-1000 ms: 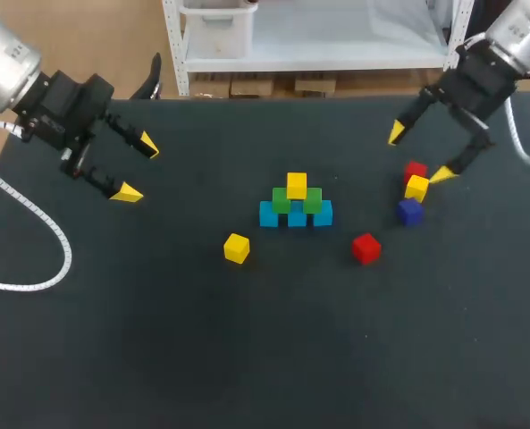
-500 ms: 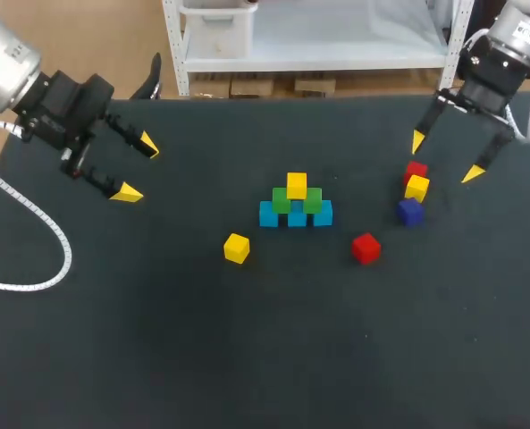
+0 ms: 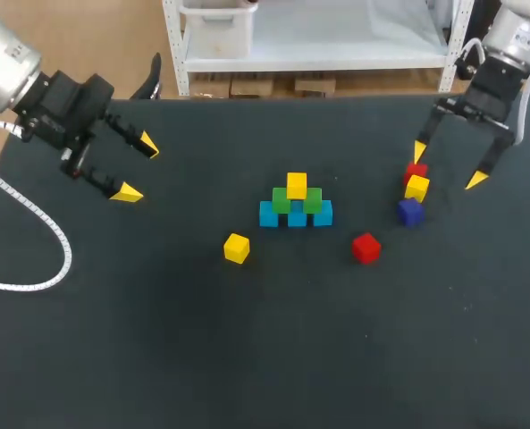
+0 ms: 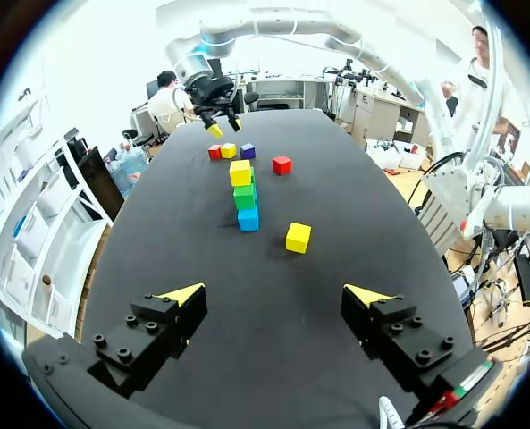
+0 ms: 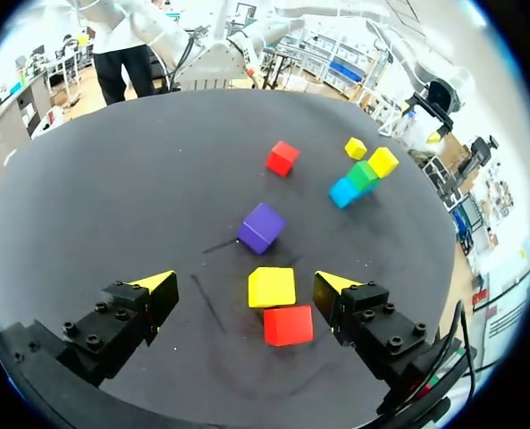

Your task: Place the blue cubes, place green cubes on the blue cubes, place the yellow cubes on the green cubes, then place the red cubes on the yellow cubes, and place purple cube on the red cubes.

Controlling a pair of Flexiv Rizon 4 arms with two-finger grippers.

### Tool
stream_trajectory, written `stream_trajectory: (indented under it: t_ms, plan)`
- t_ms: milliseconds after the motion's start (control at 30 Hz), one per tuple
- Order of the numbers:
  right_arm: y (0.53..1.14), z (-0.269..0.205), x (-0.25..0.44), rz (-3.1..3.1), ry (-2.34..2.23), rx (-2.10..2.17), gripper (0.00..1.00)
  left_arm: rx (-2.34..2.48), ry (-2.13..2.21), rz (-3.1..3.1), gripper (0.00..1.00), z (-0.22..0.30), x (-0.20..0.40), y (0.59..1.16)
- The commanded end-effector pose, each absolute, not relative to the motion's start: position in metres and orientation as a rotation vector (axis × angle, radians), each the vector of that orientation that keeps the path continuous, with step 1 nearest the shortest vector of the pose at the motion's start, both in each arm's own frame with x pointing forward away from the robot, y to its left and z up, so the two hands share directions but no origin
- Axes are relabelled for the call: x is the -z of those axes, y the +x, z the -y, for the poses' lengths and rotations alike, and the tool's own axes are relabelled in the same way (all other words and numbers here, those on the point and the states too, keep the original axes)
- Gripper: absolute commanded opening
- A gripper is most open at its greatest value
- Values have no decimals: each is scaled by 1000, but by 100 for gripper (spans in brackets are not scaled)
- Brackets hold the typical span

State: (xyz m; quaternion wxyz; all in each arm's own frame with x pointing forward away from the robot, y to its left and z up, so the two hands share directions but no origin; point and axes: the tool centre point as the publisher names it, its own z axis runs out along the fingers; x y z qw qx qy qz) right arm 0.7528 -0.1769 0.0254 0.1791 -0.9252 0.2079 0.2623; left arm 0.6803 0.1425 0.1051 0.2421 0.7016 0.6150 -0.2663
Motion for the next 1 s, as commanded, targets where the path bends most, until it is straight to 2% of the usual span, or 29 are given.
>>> stream_trajectory:
  t_ms: [33,1000]
  plan:
    - [750,175,-23,-566,-2640,-691,100,729,1919,-1676,100,-144,-104,681]
    - [731,149,-13,-711,-2870,-115,100,729,1919,-1676,100,-144,-104,681]
